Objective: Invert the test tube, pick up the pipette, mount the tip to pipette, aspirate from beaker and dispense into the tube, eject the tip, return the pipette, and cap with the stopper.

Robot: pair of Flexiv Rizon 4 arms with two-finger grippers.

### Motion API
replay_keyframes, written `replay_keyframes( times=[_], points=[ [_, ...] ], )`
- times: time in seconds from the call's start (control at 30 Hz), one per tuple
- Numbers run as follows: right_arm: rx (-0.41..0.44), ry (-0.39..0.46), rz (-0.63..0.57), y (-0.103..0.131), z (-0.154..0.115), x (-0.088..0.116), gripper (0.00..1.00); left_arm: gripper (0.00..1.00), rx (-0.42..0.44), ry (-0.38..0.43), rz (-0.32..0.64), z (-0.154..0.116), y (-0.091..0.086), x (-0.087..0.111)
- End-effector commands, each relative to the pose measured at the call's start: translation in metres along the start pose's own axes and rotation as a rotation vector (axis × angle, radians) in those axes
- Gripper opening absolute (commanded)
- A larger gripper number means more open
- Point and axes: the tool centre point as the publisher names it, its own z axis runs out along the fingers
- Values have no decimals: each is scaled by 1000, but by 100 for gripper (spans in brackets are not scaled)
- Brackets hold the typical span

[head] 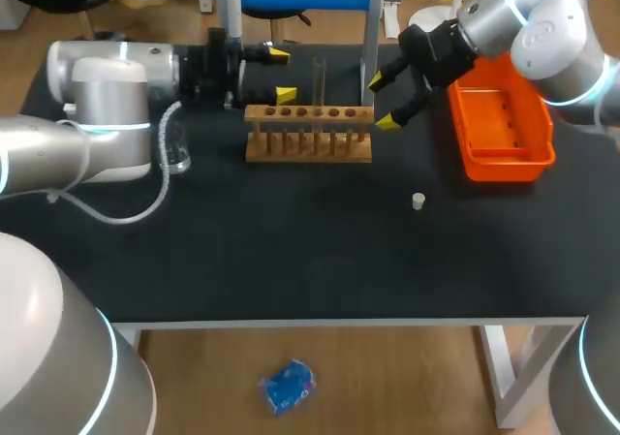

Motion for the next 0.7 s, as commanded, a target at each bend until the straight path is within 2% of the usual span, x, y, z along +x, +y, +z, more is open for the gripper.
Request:
replay_keyframes(
  times=[0.03,0.27,0.5,0.6,0.7],
  points=[
    [-34,3,3,8,-4,2,100,100,-12,-76,-2,-38,-13,20],
    [-176,5,6,30,-15,22,100,100,-9,-142,-3,-75,-23,36],
    [-240,-25,-5,48,-25,60,100,100,-8,-182,-24,-103,-25,53],
    [-291,-43,-12,58,-31,78,100,100,-5,-210,-20,-115,-26,59],
    [-308,-19,-45,67,-36,99,100,100,10,-238,-10,-123,-29,65]
  ],
)
